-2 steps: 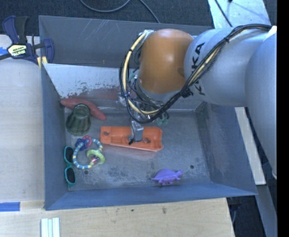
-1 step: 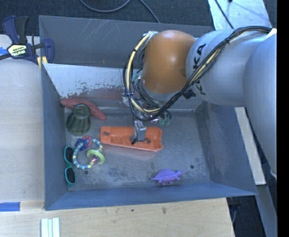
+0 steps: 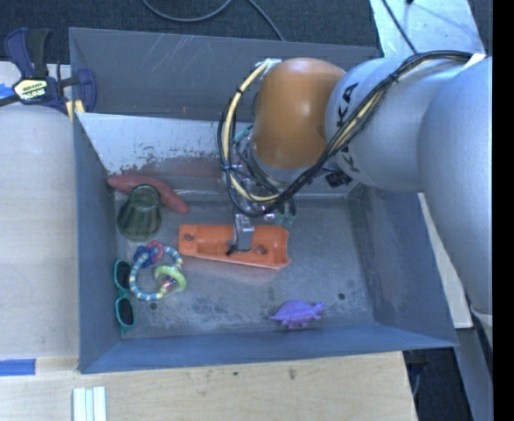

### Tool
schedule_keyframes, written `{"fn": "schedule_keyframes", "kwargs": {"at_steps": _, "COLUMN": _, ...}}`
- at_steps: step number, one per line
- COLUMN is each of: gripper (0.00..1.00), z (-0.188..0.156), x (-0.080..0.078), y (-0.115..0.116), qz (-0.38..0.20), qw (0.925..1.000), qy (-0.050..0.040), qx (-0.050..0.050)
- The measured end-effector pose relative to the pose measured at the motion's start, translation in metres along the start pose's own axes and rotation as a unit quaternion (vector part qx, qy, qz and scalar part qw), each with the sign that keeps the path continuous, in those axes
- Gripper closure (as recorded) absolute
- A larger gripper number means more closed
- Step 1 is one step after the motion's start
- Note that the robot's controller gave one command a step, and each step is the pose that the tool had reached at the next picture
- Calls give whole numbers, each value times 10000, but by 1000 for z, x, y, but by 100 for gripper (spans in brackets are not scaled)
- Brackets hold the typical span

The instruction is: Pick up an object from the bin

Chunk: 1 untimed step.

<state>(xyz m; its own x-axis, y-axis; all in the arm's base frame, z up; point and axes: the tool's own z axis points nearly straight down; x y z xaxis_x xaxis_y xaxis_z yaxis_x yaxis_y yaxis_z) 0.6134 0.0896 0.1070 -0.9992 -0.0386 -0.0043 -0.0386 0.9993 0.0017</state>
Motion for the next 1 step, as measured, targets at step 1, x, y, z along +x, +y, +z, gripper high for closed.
{"fn": "schedule_keyframes", "kwargs": {"at_steps": 1, "gripper": 0, "z": 12, "x": -1, "y": -6, "qz": -1224, "qw": 9925, "qy": 7, "qx": 2}}
